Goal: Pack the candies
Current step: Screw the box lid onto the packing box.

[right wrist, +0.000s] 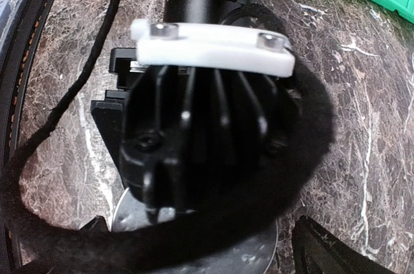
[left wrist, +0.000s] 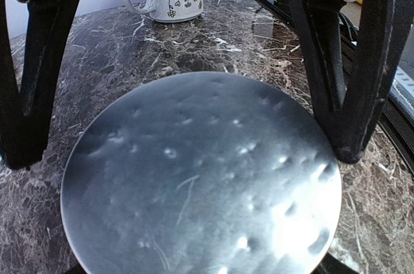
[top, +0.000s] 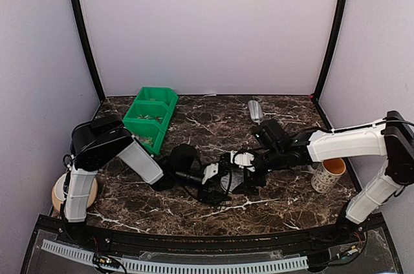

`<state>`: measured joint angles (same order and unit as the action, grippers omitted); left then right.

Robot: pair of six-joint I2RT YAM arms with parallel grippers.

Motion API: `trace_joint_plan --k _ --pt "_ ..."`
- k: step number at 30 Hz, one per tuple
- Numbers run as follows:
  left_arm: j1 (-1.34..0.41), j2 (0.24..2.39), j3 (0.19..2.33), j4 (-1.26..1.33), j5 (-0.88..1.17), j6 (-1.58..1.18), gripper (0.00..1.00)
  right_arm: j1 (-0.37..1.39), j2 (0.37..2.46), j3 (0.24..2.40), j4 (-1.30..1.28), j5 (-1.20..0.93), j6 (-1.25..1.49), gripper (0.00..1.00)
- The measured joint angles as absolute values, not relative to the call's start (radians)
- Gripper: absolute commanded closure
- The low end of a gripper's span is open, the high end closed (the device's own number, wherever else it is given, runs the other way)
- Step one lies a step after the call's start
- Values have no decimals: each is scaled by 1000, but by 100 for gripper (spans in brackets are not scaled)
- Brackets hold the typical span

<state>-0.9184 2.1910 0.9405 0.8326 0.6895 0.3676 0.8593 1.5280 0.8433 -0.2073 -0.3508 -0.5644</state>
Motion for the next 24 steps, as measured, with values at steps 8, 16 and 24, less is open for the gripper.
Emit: trace_joint_plan --k 8,16,24 --pt "-918 2191 942 831 690 368 47 849 1537 843 -203 -364 -551 0" --pt "-918 2191 952 823 691 369 47 848 1554 843 -201 -374 -521 10" --pt "-918 2191 955 817 691 371 47 848 1554 843 -200 -382 -495 13"
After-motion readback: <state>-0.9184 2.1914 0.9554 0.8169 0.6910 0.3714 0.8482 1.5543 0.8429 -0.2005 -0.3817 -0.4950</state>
